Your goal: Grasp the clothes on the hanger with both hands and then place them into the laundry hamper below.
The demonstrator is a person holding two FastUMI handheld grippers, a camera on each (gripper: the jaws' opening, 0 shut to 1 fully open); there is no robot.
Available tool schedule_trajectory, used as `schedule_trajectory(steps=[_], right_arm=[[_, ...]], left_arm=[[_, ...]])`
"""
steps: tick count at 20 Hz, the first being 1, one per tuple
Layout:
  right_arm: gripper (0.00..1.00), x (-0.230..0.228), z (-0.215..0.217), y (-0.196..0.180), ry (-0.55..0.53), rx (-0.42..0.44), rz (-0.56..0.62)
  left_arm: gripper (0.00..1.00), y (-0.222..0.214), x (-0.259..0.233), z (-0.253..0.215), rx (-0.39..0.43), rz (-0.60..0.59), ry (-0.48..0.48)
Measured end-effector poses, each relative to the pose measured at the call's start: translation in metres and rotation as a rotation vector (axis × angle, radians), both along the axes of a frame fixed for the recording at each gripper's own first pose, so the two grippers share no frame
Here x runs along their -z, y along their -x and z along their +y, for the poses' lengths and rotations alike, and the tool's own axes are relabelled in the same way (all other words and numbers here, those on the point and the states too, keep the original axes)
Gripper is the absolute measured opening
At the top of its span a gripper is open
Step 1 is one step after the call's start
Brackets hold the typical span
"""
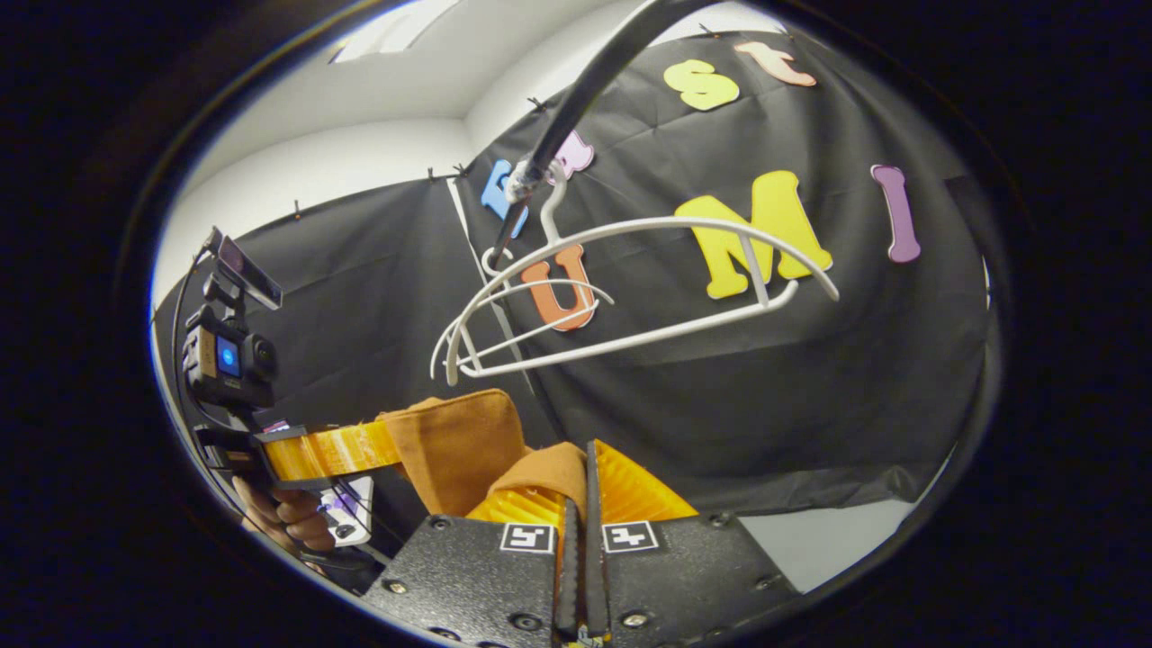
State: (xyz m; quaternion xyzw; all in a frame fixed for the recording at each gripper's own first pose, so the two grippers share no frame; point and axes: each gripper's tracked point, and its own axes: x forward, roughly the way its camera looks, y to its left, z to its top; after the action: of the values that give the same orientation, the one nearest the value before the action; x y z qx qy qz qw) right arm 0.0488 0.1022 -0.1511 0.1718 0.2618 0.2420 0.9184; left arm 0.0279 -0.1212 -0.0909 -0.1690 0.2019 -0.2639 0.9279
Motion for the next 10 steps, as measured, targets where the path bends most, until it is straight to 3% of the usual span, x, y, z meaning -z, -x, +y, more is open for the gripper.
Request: schedule_trajectory(steps=[10], right_arm=[[0.07, 0.087, -0.002, 0.019, 0.054, 0.012, 0.188]], left_arm=[[0.01, 0.009, 0.087, 0.002, -0.007, 0.172, -0.086]])
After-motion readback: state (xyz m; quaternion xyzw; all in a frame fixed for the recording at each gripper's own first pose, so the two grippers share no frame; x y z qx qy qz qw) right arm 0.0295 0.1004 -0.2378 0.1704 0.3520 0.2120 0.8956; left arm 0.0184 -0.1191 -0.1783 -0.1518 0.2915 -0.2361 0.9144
